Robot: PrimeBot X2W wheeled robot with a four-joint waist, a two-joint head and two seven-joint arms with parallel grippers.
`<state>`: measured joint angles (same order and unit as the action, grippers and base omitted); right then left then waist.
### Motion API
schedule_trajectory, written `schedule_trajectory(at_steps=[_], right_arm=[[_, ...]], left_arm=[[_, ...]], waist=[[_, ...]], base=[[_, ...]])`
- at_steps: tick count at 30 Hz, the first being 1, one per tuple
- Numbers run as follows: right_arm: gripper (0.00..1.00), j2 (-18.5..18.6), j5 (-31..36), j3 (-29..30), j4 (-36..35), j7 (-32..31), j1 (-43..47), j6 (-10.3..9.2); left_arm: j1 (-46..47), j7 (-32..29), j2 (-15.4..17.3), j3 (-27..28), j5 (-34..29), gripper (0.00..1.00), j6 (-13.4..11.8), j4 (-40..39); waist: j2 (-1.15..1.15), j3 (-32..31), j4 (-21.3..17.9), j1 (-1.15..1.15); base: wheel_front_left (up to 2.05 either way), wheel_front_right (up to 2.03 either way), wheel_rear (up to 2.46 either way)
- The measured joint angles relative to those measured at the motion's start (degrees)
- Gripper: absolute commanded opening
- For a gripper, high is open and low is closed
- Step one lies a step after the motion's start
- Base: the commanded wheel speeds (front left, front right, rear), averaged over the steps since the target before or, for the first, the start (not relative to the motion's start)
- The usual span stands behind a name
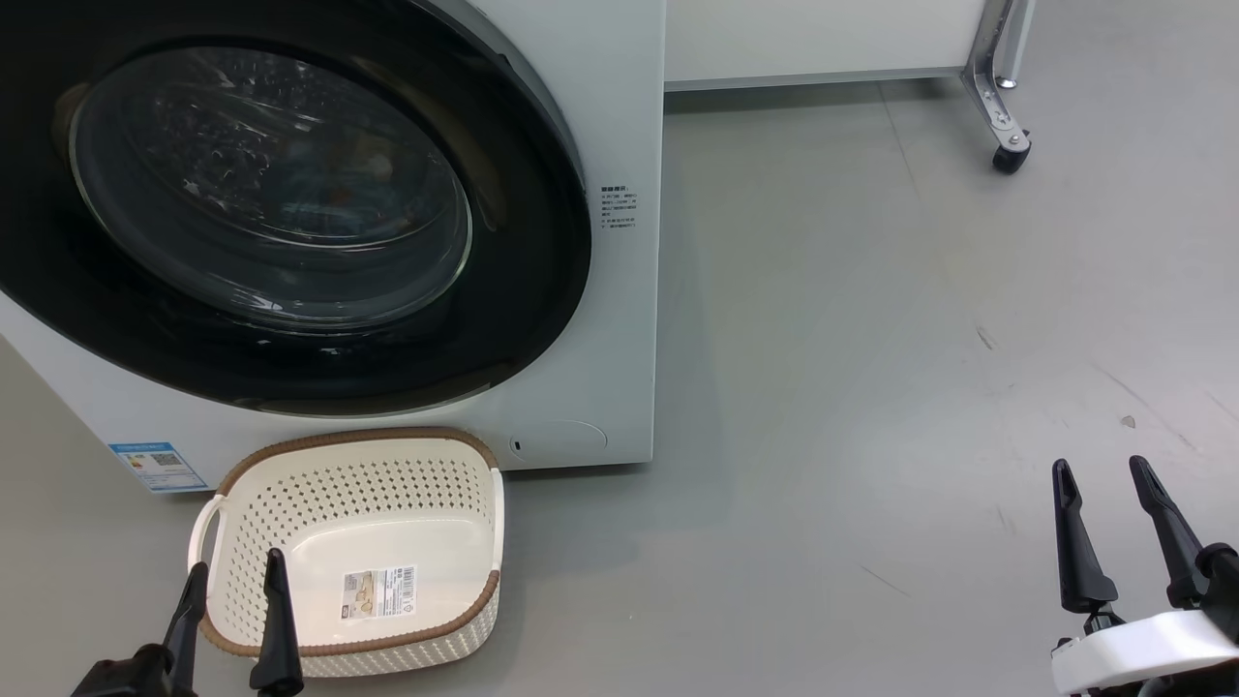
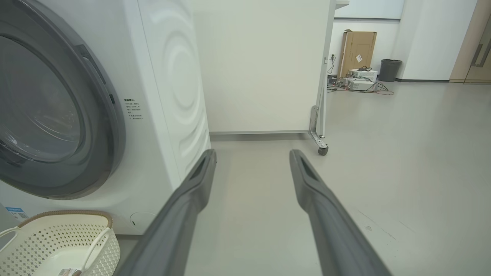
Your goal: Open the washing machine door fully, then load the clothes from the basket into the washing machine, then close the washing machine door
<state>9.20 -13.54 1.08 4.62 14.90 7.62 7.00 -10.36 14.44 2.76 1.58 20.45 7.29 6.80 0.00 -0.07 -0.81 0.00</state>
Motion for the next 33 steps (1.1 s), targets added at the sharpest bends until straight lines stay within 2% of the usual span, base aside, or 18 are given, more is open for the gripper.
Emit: schedule_trajectory(at_steps=[2, 3, 10, 15, 25, 33], right_arm=[[1.0, -0.1, 0.0, 0.1, 0.0, 0.0, 0.0, 0.0], [0.0, -0.1, 0.0, 0.1, 0.0, 0.0, 0.0, 0.0], [0.0, -2.6, 0.0, -0.5, 4.1, 0.0, 1.3, -0.01], [0.0, -3.0, -1.8, -0.8, 4.3, 0.0, 1.6, -0.01], [0.0, -3.5, -10.8, -0.8, 4.3, -1.7, 1.5, -0.01], [0.0, -3.7, -16.6, -0.3, 4.4, -3.1, 1.0, -0.02]], left_arm=[[0.0, 0.0, 0.0, 0.0, 0.0, 1.0, 0.0, 0.0], [0.0, 0.0, 0.0, 0.0, 0.0, 0.0, 0.0, -0.1], [-0.5, -0.3, -1.5, -0.4, 0.0, 0.0, 0.0, 3.8], [-0.5, -0.4, -1.7, -1.0, 1.7, 0.0, 0.0, 3.9], [-0.4, -1.9, -1.7, -1.3, 10.5, 0.0, 0.0, 3.8], [-0.1, -3.4, -1.7, -1.1, 15.1, 0.0, 0.0, 3.9]], waist=[[0.0, 0.0, 0.0, 0.0], [0.0, 0.0, 0.0, 0.0], [0.0, 0.0, 0.1, 0.0], [0.0, 0.0, 0.1, 0.0], [0.0, 0.1, 0.2, 0.0], [0.0, 0.1, 0.2, 0.0]], base=[[0.0, 0.0, 0.0], [0.0, 0.0, 0.0], [0.0, 0.0, 0.0], [0.0, 0.0, 0.0], [0.0, 0.0, 0.0], [0.0, 0.0, 0.0]])
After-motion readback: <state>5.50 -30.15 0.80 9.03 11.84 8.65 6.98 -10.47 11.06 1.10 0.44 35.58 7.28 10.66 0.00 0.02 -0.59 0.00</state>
